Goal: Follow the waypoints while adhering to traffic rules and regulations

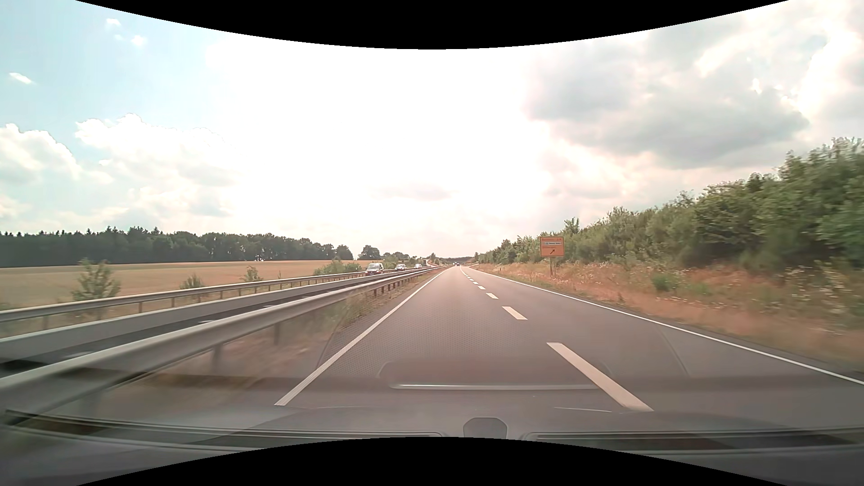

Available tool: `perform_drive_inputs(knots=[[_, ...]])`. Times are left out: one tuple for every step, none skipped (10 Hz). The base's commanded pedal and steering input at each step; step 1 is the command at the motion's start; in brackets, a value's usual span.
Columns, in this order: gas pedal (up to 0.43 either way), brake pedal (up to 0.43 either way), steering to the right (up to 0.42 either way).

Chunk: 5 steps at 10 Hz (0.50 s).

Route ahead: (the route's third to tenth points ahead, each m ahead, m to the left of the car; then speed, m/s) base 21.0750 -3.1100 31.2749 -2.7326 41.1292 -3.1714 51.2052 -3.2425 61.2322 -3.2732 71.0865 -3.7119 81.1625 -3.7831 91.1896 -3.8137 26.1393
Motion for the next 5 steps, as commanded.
perform_drive_inputs(knots=[[0.268,0.0,0.0],[0.268,0.0,-0.001],[0.268,0.0,-0.002],[0.268,0.0,-0.003],[0.268,0.0,-0.003]])
